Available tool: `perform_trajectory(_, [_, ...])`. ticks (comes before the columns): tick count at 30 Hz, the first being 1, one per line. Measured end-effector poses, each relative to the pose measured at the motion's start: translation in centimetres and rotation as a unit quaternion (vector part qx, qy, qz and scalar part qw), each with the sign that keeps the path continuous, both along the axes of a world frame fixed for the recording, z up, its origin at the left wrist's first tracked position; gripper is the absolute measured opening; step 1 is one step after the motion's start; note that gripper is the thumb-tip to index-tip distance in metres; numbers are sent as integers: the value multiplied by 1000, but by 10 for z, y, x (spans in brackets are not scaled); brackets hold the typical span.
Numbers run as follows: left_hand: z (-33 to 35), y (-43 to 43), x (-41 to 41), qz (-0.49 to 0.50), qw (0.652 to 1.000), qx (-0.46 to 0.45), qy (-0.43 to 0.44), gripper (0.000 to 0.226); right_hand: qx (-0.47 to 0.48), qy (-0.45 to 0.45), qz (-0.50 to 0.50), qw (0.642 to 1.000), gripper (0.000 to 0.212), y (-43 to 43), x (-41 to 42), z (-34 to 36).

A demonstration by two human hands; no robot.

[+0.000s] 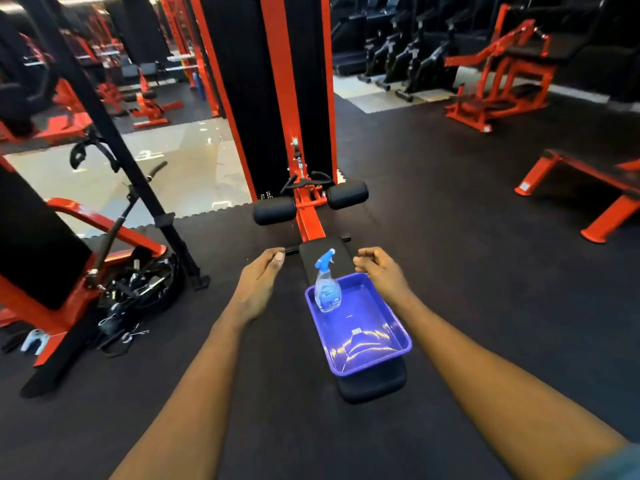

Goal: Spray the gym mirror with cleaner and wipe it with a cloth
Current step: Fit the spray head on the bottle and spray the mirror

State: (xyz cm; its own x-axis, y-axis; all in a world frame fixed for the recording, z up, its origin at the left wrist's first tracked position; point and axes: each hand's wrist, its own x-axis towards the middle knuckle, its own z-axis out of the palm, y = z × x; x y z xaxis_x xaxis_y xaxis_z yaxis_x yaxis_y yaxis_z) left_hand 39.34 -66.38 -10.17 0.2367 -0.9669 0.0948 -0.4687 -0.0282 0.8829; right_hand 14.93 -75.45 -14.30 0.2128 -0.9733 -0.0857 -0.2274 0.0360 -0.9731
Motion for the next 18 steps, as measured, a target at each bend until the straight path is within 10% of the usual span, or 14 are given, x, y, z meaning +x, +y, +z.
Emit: perform_trajectory(18, [-158, -307, 93, -196, 964, 157, -90, 28, 143, 32, -163, 976, 53, -165, 122, -170])
